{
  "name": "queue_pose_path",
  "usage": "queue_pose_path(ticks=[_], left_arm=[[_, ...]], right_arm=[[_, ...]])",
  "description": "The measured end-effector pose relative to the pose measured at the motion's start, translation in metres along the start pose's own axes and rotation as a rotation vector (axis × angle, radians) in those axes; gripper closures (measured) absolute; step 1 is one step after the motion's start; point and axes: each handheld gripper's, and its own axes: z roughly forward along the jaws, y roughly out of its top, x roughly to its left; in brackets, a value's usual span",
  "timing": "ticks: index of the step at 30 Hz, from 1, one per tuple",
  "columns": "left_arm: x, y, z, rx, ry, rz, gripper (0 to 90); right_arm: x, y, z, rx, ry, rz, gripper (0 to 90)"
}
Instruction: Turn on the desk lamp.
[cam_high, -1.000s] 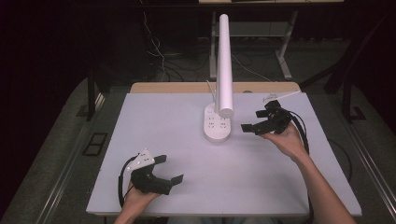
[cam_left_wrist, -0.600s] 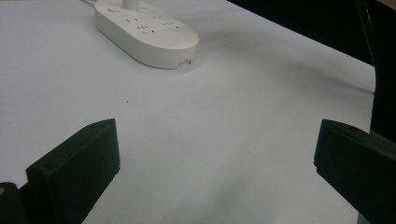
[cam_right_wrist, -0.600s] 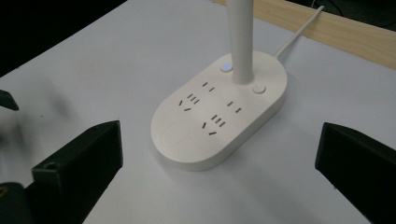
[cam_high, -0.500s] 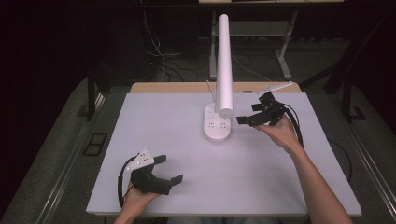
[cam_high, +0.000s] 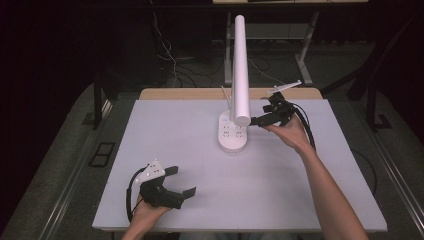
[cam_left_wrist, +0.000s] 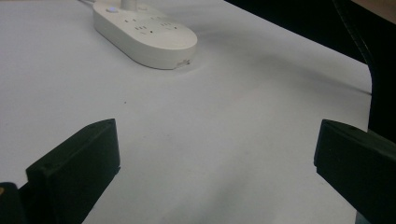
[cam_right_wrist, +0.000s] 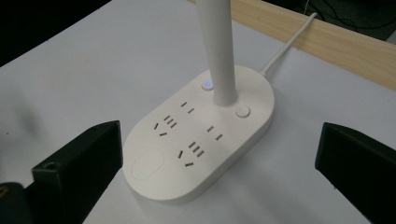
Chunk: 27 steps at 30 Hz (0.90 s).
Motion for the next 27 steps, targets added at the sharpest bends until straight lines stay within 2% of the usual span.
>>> queue_pose_path(ticks=[8, 12, 14, 17, 19, 21, 27], left_arm=[[0.0, 0.0, 0.0, 0.003, -0.001, 0.002, 0.0], [0.0, 0.0, 0.0, 0.001, -0.001, 0.001, 0.0], [0.0, 0.001, 0.0, -0.003, 0.0, -0.001, 0.0], [0.001, 0.001, -0.002, -0.007, 0.004, -0.001, 0.0], [0.002, 0.001, -0.002, -0.014, 0.007, -0.005, 0.0], [0.002, 0.001, -0.001, -0.011, 0.006, -0.004, 0.0], [0.001, 0.001, 0.0, -0.005, 0.003, 0.001, 0.0]], right_arm=[[-0.008, 0.005, 0.014, -0.001, 0.0, 0.015, 0.6], [-0.01, 0.008, 0.018, -0.027, -0.022, 0.014, 0.6], [-0.011, 0.01, 0.021, -0.022, -0.024, 0.006, 6.1], [-0.015, 0.013, 0.025, -0.014, -0.04, 0.015, 7.1], [-0.017, 0.015, 0.027, -0.005, -0.04, 0.015, 15.4], [-0.018, 0.016, 0.029, -0.006, -0.046, 0.018, 16.4], [-0.02, 0.019, 0.037, 0.002, -0.033, 0.027, 31.6]])
